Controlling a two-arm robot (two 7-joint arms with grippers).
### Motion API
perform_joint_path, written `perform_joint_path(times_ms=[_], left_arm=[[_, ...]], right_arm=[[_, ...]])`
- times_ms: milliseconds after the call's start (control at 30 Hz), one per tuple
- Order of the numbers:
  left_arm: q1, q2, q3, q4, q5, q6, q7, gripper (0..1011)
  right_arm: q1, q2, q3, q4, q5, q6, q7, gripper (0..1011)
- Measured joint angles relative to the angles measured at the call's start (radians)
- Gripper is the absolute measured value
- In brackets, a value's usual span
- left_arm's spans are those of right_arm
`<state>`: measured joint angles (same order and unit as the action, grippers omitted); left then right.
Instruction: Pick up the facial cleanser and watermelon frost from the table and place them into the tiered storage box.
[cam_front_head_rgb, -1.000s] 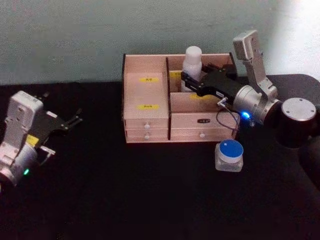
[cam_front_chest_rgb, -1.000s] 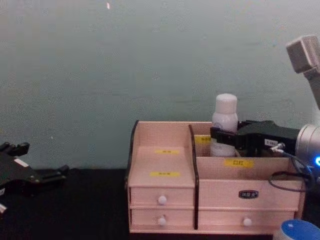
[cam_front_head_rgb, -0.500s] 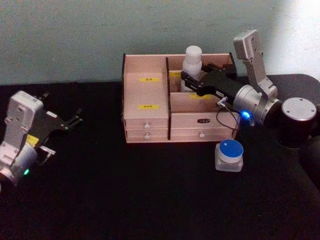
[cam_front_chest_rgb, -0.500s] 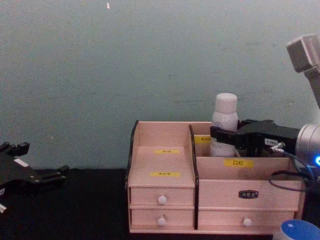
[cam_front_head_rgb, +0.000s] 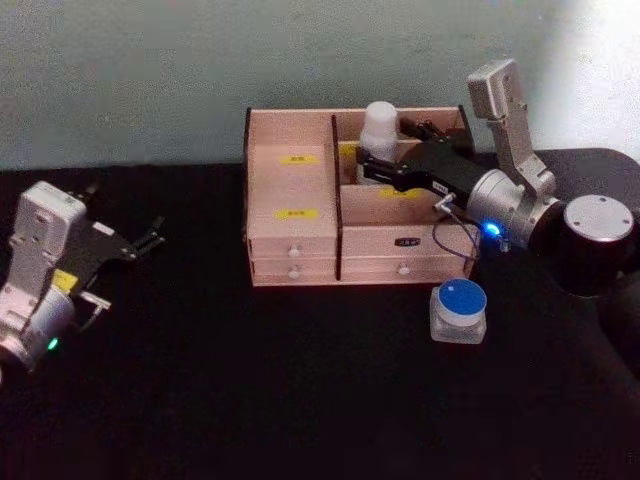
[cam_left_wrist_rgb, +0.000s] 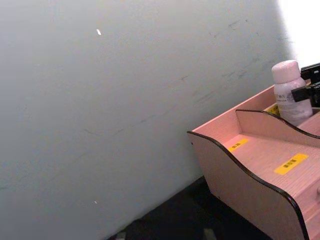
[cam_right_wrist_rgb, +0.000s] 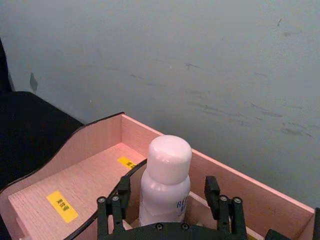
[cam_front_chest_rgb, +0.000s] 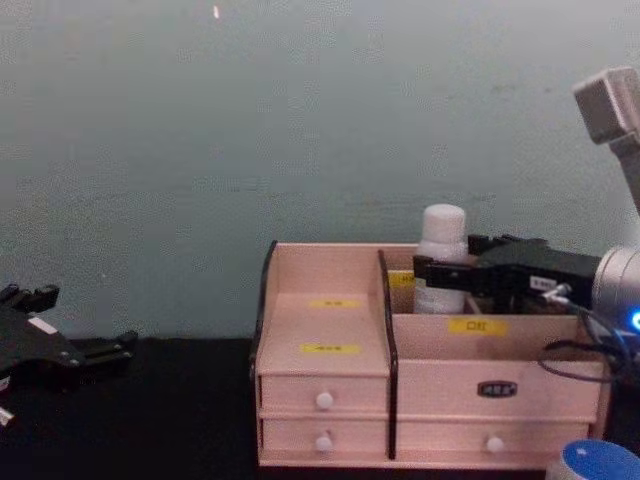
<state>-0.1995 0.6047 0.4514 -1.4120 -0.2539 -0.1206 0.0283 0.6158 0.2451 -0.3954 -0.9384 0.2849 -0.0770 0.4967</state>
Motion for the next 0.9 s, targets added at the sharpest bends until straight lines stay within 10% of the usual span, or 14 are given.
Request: perform_joint_path(times_ms=[533,900], left_arm=[[0.0,0.0,0.0,0.0,0.0,0.0,0.0,1001],[0.0,0.0,0.0,0.0,0.0,0.0,0.0,1001]], right_arm=[[-0.056,0.037,0.018,-0.126,-0.016,0.009,-0.028,1000],[-0.253,0.19,0.086,-0.464,0.057,0.102,-0.001,1000]])
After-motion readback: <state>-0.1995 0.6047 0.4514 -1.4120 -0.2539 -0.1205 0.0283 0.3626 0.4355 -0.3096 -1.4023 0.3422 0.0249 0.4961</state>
